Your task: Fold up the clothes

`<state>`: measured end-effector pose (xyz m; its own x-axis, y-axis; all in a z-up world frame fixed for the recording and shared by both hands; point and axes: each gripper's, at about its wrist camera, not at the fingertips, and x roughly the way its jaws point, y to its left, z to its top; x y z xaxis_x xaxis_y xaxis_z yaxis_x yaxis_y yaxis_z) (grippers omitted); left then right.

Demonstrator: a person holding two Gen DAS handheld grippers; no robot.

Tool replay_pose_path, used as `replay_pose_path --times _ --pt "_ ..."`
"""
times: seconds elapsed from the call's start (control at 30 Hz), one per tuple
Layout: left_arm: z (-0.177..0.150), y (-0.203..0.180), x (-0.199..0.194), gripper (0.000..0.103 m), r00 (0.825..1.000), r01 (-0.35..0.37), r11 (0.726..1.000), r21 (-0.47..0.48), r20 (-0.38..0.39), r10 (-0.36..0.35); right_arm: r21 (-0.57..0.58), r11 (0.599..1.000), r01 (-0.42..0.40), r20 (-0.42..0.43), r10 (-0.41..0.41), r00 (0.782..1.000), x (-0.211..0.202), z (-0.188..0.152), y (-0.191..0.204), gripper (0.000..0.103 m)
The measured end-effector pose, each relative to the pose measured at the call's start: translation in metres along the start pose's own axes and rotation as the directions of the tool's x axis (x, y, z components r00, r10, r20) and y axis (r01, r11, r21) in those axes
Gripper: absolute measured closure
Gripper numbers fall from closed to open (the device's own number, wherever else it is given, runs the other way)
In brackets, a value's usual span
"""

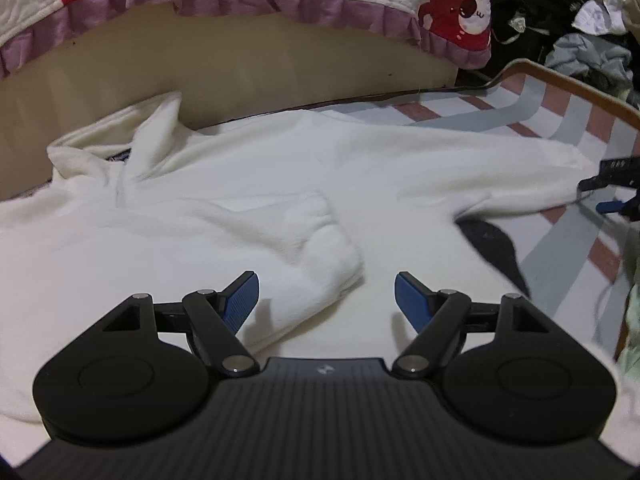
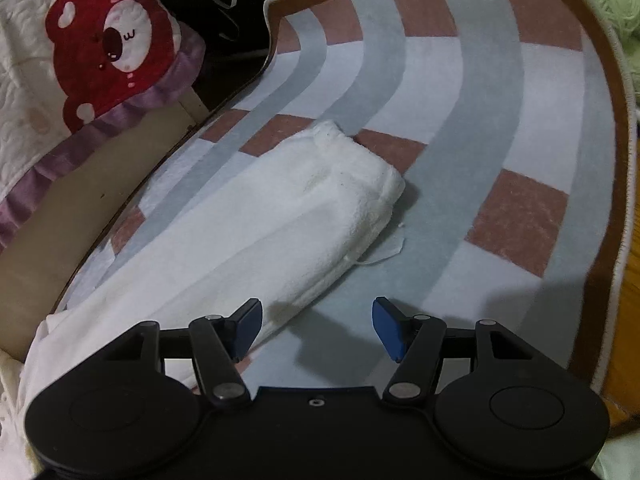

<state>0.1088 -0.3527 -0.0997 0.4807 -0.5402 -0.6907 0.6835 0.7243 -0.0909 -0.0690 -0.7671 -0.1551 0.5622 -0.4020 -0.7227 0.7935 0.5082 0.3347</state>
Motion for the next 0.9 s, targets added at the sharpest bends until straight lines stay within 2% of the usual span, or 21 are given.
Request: replay_pose_path --times 0.1,0.17,0.23,0.3,0.33,0.4,0.43,0.63,0.7,0.77,0.83,0.9 --pt "-0.002 0.005 -0.001 0.028 0.999 -0.014 1.000 -0.007 -0.029 0.014 -0.038 0.999 0.013 0.032 -0.012 0.999 0.012 0.003 0.004 0.030" --pt "-0.006 0.012 -0.006 0.028 0.998 -0.036 0.999 0.004 -0.047 0.036 -0.063 0.998 0.022 0.053 -0.019 0.998 0.019 0.005 0.006 0.012" --pt "-0.009 0.023 -0.013 0.028 0.997 -0.054 0.999 0.002 -0.059 0.054 -0.087 0.996 0.032 0.075 -0.026 0.997 0.027 0.008 0.009 0.012" --pt "-0.012 0.036 -0.020 0.028 0.995 -0.082 0.996 -0.016 -0.063 0.081 -0.131 0.991 0.026 0.102 -0.013 0.995 0.027 0.005 0.020 0.034" --pt "-0.014 0.042 -0.023 0.028 0.993 -0.097 0.995 -0.025 -0.064 0.095 -0.168 0.986 0.011 0.119 0.009 0.993 0.021 0.000 0.031 0.060" --pt "-0.019 0.054 -0.029 0.028 0.990 -0.127 0.991 -0.043 -0.065 0.124 -0.243 0.970 -0.016 0.151 0.054 0.987 0.008 -0.011 0.055 0.082" --pt "-0.021 0.060 -0.031 0.028 0.988 -0.140 0.989 -0.054 -0.065 0.137 -0.279 0.960 -0.029 0.166 0.078 0.983 0.002 -0.016 0.067 0.087" --pt "-0.056 0.092 -0.061 0.028 0.980 -0.193 0.973 -0.123 -0.062 0.187 -0.494 0.865 -0.086 0.232 0.226 0.946 -0.034 -0.047 0.138 0.089" --pt "-0.067 0.103 -0.073 0.028 0.976 -0.217 0.969 -0.121 -0.046 0.213 -0.561 0.822 -0.097 0.245 0.277 0.929 -0.046 -0.057 0.162 0.090" --pt "-0.072 0.116 -0.084 0.028 0.976 -0.219 0.967 -0.133 -0.018 0.219 -0.640 0.746 -0.183 0.208 0.397 0.894 -0.069 -0.079 0.198 0.090" --pt "-0.072 0.130 -0.096 0.028 0.977 -0.206 0.964 -0.168 0.017 0.212 -0.700 0.666 -0.258 0.164 0.501 0.850 -0.090 -0.099 0.233 0.090" --pt "-0.073 0.143 -0.105 0.027 0.972 -0.206 0.954 -0.220 0.063 0.224 -0.743 0.577 -0.338 0.108 0.602 0.791 -0.113 -0.120 0.271 0.090"
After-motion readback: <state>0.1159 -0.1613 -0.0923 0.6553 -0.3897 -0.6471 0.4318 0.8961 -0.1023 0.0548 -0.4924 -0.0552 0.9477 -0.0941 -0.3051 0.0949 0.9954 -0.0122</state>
